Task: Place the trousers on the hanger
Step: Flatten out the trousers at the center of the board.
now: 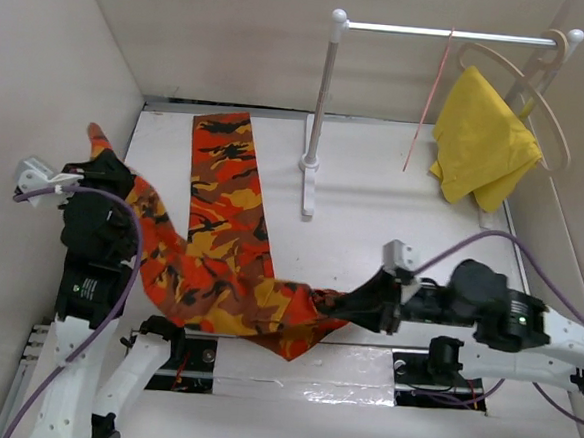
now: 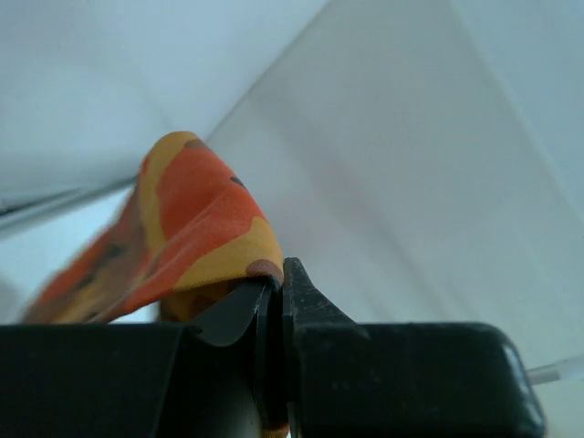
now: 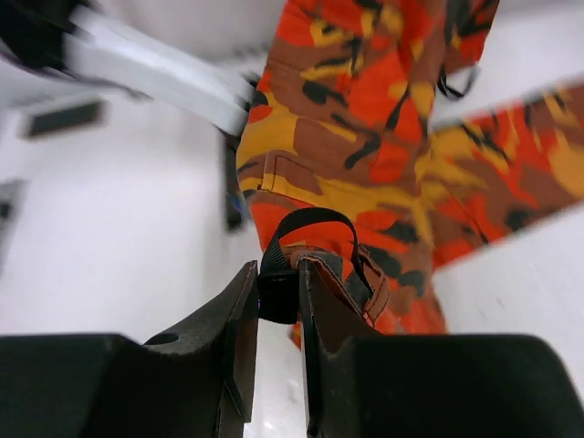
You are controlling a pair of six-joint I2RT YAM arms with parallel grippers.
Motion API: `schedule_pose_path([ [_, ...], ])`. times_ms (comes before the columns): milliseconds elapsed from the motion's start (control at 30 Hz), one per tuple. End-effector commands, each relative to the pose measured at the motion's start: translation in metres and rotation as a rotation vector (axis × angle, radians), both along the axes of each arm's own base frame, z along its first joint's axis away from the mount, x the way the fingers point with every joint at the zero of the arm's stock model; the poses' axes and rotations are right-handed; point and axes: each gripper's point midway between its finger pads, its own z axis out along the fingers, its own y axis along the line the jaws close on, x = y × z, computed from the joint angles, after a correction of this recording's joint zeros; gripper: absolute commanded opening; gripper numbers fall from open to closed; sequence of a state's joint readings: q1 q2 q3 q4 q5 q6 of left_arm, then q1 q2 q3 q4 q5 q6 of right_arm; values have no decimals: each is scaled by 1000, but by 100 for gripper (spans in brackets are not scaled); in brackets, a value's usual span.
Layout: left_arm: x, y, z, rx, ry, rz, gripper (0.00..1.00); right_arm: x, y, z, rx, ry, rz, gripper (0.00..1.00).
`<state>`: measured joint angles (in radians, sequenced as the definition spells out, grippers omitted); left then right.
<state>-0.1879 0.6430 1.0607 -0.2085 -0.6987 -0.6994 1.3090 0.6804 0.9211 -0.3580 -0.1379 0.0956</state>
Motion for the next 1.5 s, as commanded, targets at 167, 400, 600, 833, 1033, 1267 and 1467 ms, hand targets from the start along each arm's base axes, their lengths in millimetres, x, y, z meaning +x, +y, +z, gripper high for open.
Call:
schedule_pose_path([
  [167, 65, -37, 36, 179, 51, -178, 0, 104, -120, 4, 88, 75, -866, 0],
  [400, 182, -87, -43, 180, 224, -290, 0, 153, -195, -48, -12, 72, -1369, 0],
  [600, 248, -152, -121, 202, 417, -435, 0, 176, -207, -75, -105, 57, -1441, 0],
  [833, 238, -142, -213, 143, 550, -393, 14, 178, -199, -91, -91, 71, -1341, 0],
  [1033, 199, -131, -233, 127, 602, -389, 63, 185, -188, -86, -116, 70, -1288, 0],
  [1267, 103, -103, -290, 23, 625, -347, 56, 188, -173, -81, -102, 28, -1210, 0],
  [1467, 54, -111, -363, -45, 761, -439, 53, 189, -165, -75, -93, 14, -1169, 0],
])
